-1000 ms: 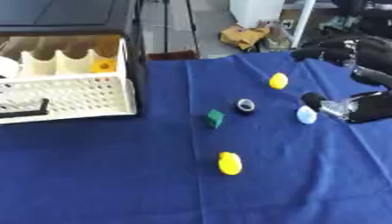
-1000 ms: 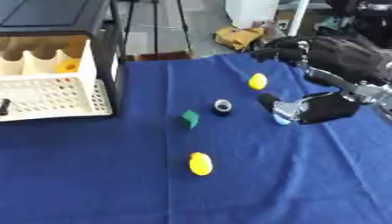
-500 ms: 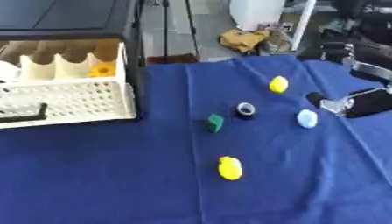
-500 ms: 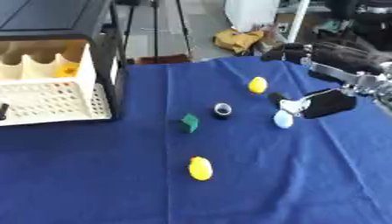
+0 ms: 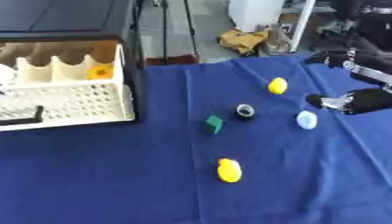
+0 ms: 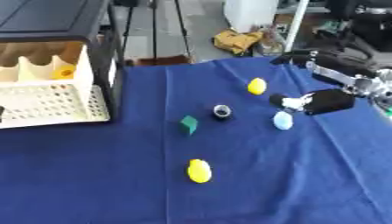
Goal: Pick up objects from table and place into drawer.
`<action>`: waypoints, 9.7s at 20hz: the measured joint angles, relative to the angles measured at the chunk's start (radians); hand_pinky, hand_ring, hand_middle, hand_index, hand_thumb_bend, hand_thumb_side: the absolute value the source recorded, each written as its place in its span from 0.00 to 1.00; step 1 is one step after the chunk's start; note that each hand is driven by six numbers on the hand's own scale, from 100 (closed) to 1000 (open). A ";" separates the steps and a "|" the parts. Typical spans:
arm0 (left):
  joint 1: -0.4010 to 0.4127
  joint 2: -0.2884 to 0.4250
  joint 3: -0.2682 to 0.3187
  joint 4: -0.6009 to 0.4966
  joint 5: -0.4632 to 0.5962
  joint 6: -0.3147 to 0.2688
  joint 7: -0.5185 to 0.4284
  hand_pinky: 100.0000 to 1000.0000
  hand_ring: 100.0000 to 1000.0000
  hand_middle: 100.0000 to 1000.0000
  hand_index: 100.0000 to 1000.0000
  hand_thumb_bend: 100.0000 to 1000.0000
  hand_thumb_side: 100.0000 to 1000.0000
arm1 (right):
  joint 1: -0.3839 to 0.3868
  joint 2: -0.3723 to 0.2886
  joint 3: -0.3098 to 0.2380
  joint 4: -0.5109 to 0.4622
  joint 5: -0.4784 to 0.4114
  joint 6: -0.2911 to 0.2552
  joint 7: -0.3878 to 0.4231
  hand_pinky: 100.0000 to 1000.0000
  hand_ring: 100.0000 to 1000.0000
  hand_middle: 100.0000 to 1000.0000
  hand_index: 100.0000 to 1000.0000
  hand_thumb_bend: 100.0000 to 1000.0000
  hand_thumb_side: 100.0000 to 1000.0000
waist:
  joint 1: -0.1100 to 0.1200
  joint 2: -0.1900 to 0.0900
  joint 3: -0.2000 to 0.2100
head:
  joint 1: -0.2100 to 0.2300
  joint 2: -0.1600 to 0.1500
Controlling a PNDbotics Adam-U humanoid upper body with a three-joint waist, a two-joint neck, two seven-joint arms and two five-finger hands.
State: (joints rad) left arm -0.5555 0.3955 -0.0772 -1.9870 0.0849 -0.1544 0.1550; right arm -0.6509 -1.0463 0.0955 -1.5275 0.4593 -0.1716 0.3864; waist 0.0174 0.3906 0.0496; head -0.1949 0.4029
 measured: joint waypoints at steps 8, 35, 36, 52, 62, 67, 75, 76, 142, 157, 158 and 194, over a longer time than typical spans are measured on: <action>0.001 -0.009 -0.001 0.000 -0.007 0.004 -0.004 0.49 0.72 0.66 0.94 0.02 1.00 | 0.000 0.046 0.003 0.092 0.074 0.021 0.020 0.73 0.94 0.82 0.99 0.32 0.72 | 0.007 0.011 0.007 | -0.008 -0.001; 0.001 -0.034 -0.015 0.000 -0.010 0.011 -0.024 0.47 0.72 0.64 0.93 0.02 1.00 | 0.001 0.104 0.028 0.183 0.352 0.081 -0.064 0.63 0.85 0.72 0.92 0.29 0.76 | 0.011 0.036 0.021 | -0.015 -0.004; 0.001 -0.036 -0.017 0.000 -0.010 0.011 -0.024 0.47 0.72 0.64 0.93 0.02 1.00 | 0.002 0.106 0.028 0.189 0.363 0.085 -0.073 0.63 0.85 0.72 0.92 0.29 0.76 | 0.011 0.037 0.021 | -0.018 -0.007; 0.001 -0.051 -0.025 0.000 -0.032 0.008 -0.031 0.46 0.72 0.66 0.92 0.02 1.00 | 0.013 0.110 0.016 0.241 0.427 0.117 -0.152 0.61 0.84 0.69 0.89 0.17 0.77 | 0.018 0.060 0.025 | -0.035 -0.020; 0.001 -0.054 -0.028 0.000 -0.034 0.009 -0.033 0.46 0.72 0.66 0.92 0.02 1.00 | 0.008 0.110 0.017 0.253 0.426 0.111 -0.139 0.61 0.83 0.68 0.88 0.19 0.76 | 0.018 0.064 0.027 | -0.045 -0.027; 0.001 -0.061 -0.030 0.000 -0.041 0.004 -0.028 0.46 0.72 0.66 0.92 0.02 1.00 | 0.008 0.112 0.015 0.264 0.431 0.114 -0.143 0.60 0.83 0.67 0.88 0.19 0.76 | 0.019 0.071 0.033 | -0.052 -0.036; 0.001 -0.062 -0.031 0.000 -0.050 0.001 -0.025 0.46 0.72 0.66 0.92 0.02 1.00 | 0.005 0.119 0.012 0.274 0.436 0.118 -0.165 0.58 0.82 0.61 0.83 0.10 0.75 | 0.022 0.072 0.034 | -0.056 -0.037; 0.001 -0.062 -0.031 0.000 -0.051 0.001 -0.025 0.46 0.72 0.66 0.92 0.02 1.00 | 0.005 0.119 0.012 0.274 0.435 0.119 -0.169 0.58 0.81 0.59 0.83 0.08 0.75 | 0.023 0.072 0.034 | -0.057 -0.037; 0.017 -0.070 -0.043 0.000 -0.064 0.001 -0.025 0.44 0.73 0.67 0.93 0.01 1.00 | 0.000 0.109 0.009 0.308 0.459 0.110 -0.167 0.59 0.83 0.51 0.80 0.16 0.76 | 0.037 0.061 0.001 | -0.064 -0.027; 0.017 -0.071 -0.043 0.000 -0.069 -0.002 -0.021 0.44 0.73 0.67 0.92 0.01 1.00 | -0.002 0.110 0.008 0.311 0.411 0.098 -0.153 0.52 0.77 0.28 0.74 0.10 0.69 | 0.040 0.061 -0.009 | -0.071 -0.027; 0.017 -0.071 -0.043 0.000 -0.069 -0.002 -0.020 0.44 0.73 0.67 0.92 0.01 1.00 | -0.001 0.110 0.009 0.309 0.407 0.098 -0.153 0.51 0.76 0.28 0.74 0.10 0.69 | 0.040 0.061 -0.010 | -0.071 -0.027; 0.011 -0.054 -0.043 0.000 -0.009 0.034 -0.019 0.45 0.73 0.67 0.92 0.03 1.00 | -0.077 0.055 0.041 0.007 0.093 0.109 -0.100 0.50 0.75 0.19 0.71 0.00 0.65 | -0.047 -0.017 0.028 | -0.078 -0.007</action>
State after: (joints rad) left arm -0.5450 0.3410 -0.1204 -1.9869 0.0763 -0.1199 0.1363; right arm -0.7277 -0.9915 0.1361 -1.5205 0.5519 -0.0623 0.2861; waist -0.0300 0.3732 0.0775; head -0.2725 0.3963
